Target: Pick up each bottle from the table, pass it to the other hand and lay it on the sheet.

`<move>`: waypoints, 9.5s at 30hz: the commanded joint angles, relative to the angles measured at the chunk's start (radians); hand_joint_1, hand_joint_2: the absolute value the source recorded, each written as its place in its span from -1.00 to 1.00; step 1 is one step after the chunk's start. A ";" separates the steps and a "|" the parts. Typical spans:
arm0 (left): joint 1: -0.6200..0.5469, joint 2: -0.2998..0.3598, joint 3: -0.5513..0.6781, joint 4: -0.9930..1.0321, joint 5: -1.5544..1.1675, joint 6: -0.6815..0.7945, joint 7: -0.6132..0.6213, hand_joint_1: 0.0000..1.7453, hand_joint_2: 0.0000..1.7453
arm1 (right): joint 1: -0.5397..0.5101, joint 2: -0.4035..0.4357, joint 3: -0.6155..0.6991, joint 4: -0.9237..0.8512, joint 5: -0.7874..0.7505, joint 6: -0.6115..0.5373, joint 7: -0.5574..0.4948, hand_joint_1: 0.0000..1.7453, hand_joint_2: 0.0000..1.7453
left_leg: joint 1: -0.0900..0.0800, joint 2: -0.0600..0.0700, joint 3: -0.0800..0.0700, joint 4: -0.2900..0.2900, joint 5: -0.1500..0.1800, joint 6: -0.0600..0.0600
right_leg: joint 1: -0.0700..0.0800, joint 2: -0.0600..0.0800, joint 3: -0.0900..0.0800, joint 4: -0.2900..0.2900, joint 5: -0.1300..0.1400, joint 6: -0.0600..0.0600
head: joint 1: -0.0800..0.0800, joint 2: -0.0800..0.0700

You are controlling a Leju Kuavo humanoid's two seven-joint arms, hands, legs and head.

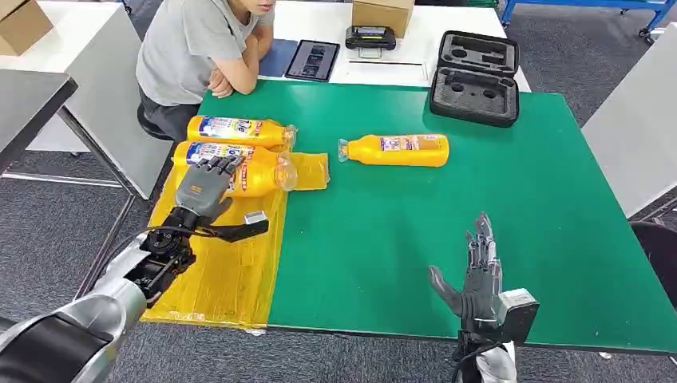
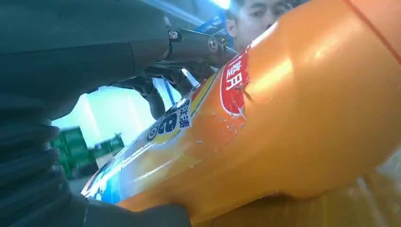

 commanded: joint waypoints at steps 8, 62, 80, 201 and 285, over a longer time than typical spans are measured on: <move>-0.082 0.011 -0.114 0.098 -0.049 -0.066 0.007 1.00 1.00 | -0.048 0.000 -0.002 0.074 -0.001 0.007 0.005 -1.00 1.00 | 0.003 0.002 0.006 0.001 -0.003 -0.003 | 0.004 0.003 0.006 0.000 -0.002 -0.004 | 0.000 0.000; -0.048 -0.067 -0.048 0.103 0.102 -0.309 -0.262 -1.00 1.00 | -0.118 -0.025 0.016 0.171 0.003 -0.019 0.005 -1.00 1.00 | 0.000 0.001 0.004 0.000 -0.001 -0.001 | 0.001 0.001 0.004 -0.001 0.000 -0.002 | 0.000 0.000; 0.068 -0.002 -0.060 -0.191 0.179 -0.224 -0.290 -1.00 1.00 | -0.042 -0.001 -0.033 0.106 0.017 -0.040 0.005 -1.00 1.00 | 0.001 0.001 0.004 0.000 -0.001 -0.002 | 0.001 0.001 0.004 -0.001 -0.001 -0.002 | 0.000 0.000; 0.632 -0.199 0.100 -1.160 1.417 -0.389 -0.599 -1.00 1.00 | -0.100 -0.316 0.052 0.003 0.375 -0.050 0.203 -1.00 1.00 | -0.001 0.000 0.003 0.000 -0.003 -0.002 | -0.001 0.001 0.004 -0.003 0.000 -0.001 | 0.001 0.000; 0.552 -0.229 0.035 -1.085 1.421 -0.446 -0.599 -1.00 1.00 | -0.318 -0.433 0.366 0.318 0.623 0.081 0.204 -1.00 1.00 | -0.001 0.001 0.003 0.000 -0.003 -0.002 | -0.001 0.002 0.003 -0.002 0.001 0.000 | 0.000 0.000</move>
